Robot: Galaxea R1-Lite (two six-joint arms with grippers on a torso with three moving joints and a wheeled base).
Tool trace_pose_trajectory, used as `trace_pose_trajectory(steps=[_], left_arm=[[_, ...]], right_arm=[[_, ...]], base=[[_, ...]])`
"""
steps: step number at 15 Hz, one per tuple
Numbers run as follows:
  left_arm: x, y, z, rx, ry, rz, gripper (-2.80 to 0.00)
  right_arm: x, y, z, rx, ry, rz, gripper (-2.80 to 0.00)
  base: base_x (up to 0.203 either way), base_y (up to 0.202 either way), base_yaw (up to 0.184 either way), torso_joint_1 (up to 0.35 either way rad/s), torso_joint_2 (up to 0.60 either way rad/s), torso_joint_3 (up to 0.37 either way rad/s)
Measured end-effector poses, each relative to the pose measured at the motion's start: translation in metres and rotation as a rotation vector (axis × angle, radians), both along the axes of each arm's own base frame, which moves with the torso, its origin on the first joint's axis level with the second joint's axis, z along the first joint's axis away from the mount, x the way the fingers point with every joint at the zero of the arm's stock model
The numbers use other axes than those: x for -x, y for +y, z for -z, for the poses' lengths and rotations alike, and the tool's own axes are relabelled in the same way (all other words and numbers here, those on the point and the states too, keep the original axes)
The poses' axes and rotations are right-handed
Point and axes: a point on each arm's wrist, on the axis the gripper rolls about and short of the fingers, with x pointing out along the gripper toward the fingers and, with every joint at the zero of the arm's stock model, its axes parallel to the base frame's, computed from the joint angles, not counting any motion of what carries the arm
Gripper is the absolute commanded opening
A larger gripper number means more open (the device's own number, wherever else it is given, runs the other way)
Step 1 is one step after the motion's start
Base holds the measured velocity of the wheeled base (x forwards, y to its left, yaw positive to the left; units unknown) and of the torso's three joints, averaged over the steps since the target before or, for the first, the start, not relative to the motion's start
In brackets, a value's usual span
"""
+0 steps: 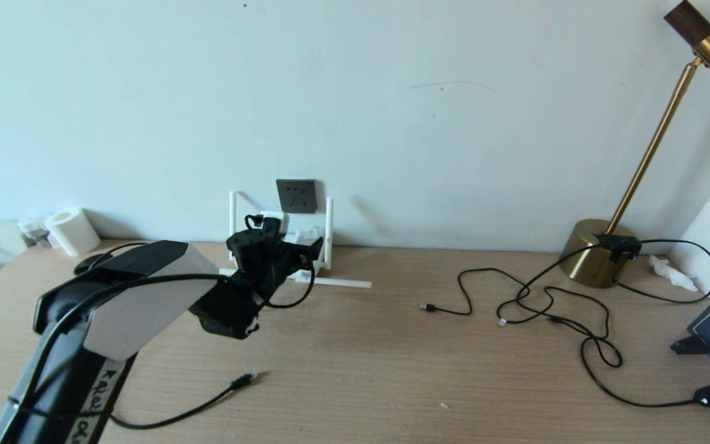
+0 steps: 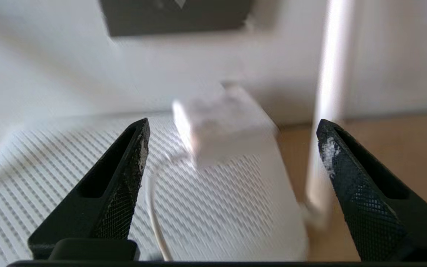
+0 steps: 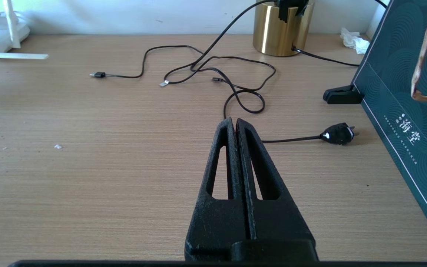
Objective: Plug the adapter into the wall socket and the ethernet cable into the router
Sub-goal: Plug plug into socket
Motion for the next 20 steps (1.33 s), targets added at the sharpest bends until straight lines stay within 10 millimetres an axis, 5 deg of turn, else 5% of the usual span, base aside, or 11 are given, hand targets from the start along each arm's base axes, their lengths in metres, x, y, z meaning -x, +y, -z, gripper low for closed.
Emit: trace_pose_trajectory(steps=[6,14,15,20], left_arm=[[0.0,-0.023,-0.005,0.006,-0.021,0.016,0.0],[-0.009,-0.026,0.01,-0.022,0.058,-0.036,0.0],[-0.009,-0.026,0.011,-0.024,0.064,-0.036,-2.8],[-0.009,-0.027,0.01,-0.021,0.055,-0.035,-2.8]], right_arm=[[0.0,0.0,0.0,0.0,0.0,0.0,-2.8],[0.0,0.0,0.0,0.0,0.0,-0.001,-2.8],[0.0,0.0,0.0,0.0,0.0,-0.001,-2.8],[0.0,0.0,0.0,0.0,0.0,-0.001,-2.8]], base=[[0.0,0.0,0.0,0.0,0.0,0.0],[0.0,0.0,0.0,0.0,0.0,0.0],[0.0,0.0,0.0,0.0,0.0,0.0],[0.0,0.0,0.0,0.0,0.0,0.0]])
